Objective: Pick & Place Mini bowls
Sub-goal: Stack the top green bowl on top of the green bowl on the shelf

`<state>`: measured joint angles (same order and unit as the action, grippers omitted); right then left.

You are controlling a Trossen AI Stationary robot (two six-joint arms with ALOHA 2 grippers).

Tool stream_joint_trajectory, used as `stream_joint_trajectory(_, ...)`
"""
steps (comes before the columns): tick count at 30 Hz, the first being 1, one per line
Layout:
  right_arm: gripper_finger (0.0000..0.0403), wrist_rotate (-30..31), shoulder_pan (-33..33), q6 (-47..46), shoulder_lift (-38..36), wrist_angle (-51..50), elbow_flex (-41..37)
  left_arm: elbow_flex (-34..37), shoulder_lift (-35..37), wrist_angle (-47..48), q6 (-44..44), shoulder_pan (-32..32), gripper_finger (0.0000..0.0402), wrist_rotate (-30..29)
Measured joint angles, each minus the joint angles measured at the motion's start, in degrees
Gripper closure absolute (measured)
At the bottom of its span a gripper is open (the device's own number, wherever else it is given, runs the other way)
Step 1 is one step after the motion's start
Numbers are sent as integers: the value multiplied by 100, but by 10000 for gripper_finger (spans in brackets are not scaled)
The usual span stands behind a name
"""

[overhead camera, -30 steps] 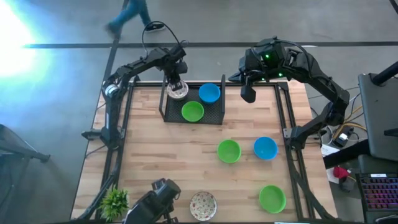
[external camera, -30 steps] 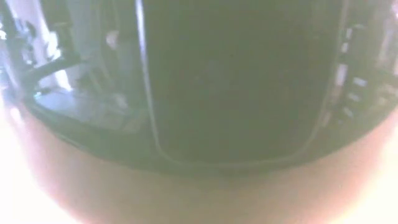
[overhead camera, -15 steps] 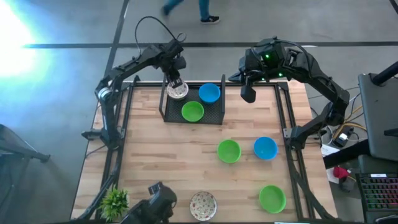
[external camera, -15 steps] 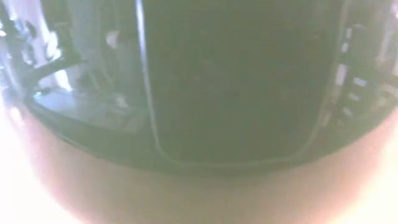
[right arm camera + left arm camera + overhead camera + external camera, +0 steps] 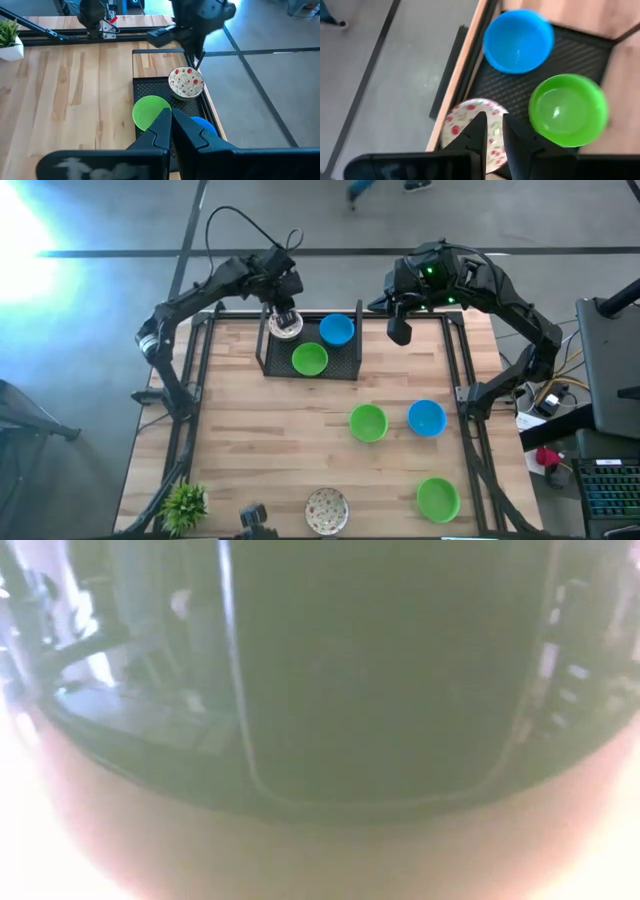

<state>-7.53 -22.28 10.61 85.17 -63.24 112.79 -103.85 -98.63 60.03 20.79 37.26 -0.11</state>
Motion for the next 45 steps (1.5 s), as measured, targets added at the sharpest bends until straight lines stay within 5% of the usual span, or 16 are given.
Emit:
stream_joint_trajectory(20, 394, -7, 106, -378, -14, -944, -160, 8, 826, 759, -1295, -1733, 349, -1)
stream_joint_trajectory(45, 394, -3, 1586, -1593, -1221, -579, -3148, 17, 1126, 1373, -2550, -3334, 349, -902)
